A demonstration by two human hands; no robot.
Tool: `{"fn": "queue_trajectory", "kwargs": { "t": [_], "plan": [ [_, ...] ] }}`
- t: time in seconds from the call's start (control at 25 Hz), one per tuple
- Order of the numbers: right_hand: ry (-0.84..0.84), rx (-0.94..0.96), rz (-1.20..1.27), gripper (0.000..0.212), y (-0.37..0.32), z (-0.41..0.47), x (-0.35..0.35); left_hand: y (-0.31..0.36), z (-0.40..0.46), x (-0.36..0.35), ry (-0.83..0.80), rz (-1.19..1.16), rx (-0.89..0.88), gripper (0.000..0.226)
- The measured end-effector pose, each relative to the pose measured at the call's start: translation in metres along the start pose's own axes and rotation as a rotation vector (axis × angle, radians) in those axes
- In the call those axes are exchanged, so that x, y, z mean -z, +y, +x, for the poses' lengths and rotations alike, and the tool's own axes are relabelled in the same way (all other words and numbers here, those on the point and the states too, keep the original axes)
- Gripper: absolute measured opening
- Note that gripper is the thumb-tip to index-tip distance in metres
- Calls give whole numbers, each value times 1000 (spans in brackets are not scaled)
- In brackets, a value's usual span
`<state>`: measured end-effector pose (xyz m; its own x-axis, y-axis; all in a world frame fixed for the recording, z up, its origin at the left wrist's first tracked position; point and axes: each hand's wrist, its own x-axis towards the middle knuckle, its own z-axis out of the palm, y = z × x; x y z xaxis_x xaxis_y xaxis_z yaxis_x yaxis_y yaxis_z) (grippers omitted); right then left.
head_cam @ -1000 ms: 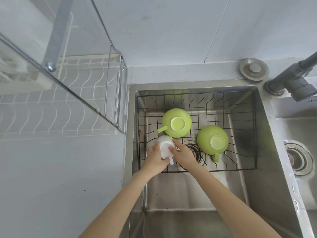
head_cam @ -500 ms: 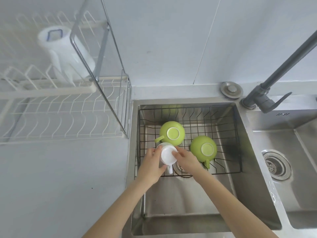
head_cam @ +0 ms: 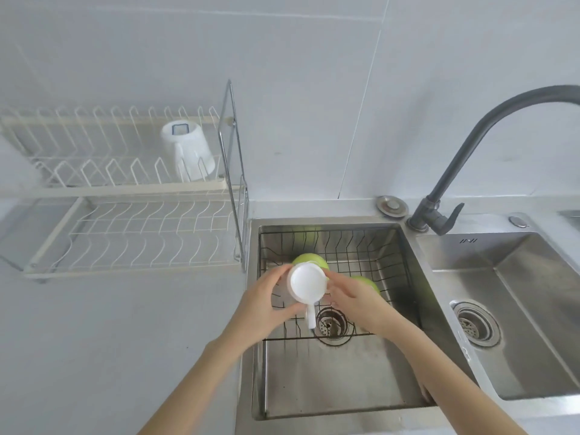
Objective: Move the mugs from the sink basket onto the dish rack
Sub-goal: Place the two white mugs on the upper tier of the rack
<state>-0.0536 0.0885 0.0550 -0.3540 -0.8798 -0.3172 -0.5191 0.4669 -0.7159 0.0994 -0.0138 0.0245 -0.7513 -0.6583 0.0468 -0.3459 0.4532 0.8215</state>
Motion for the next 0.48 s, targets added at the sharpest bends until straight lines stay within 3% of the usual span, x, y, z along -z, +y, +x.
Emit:
{"fn": "queue_trajectory", "kwargs": {
  "t": [0.12,0.48],
  "plan": [
    [30,146,-192,48,-22,-22,-2,7,-11,13,34,2,-51,66],
    [226,319,-116,56,-60,-39,-19,19,-38,59,94,-67,-123,70]
  ]
}}
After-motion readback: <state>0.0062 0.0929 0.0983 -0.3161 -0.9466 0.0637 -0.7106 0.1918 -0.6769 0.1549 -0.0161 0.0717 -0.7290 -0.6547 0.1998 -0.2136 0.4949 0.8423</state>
